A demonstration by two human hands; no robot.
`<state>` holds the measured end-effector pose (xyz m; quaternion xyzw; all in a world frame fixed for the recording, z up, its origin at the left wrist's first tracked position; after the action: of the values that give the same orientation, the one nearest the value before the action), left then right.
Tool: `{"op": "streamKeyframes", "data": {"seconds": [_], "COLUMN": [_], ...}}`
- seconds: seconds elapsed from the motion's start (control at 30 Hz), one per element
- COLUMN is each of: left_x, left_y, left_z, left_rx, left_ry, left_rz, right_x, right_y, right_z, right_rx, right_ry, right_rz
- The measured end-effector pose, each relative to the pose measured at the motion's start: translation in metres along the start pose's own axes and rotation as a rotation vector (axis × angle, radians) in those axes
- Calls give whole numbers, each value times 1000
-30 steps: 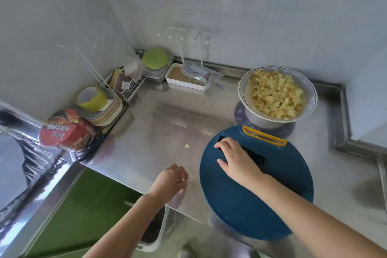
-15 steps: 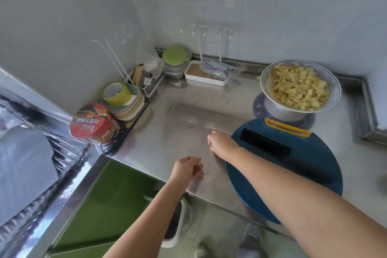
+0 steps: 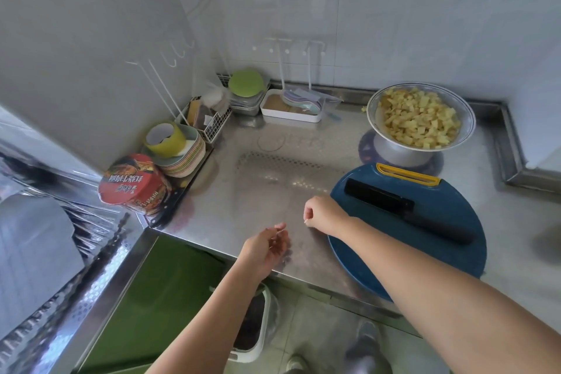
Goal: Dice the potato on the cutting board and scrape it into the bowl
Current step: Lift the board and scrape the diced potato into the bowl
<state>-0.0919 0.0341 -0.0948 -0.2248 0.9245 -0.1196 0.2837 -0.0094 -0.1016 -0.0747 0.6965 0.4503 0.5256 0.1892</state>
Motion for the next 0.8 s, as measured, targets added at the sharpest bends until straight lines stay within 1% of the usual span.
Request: {"op": "streamKeyframes", "data": {"seconds": [0.1,0.13,0.23,0.37,0.47,0.63,0.8], "left_x": [-5,-7,-10,-10,-11,1,7], "left_y": [2,2,0,1,10,20,28], "left_z": [-3,-5,-9,-17,-20,-24,-28], "left_rx": [10,33,130,207,188,207,204], "left_ry": [-41,-55,-85,-68,-48,54,66], "left_rz": [124,152,159,146,110,-5,20], "right_x": [22,33,54,65,72,86,87], "right_y": [14,15,10,13,11,-6,-22], "right_z": [-23,-30,-48,-59,-62,-67,-71], "right_rx": [-93,-96,-62,-82,-113,-94,-61], "right_ry": [86,115,186,225,255,311,302], "right_rz": [245,276,247,229,194,133,155]}}
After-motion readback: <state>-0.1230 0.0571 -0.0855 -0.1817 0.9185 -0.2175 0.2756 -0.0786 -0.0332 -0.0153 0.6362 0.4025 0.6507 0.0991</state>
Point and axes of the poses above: each hand's wrist, its own z-axis towards the middle knuckle, its own y-axis out of the back of the hand, x = y × z, the point moved 10 cm from there along z, towards the middle knuckle, and after that the axes turned 1 degree about x, right-handed, at the moved point
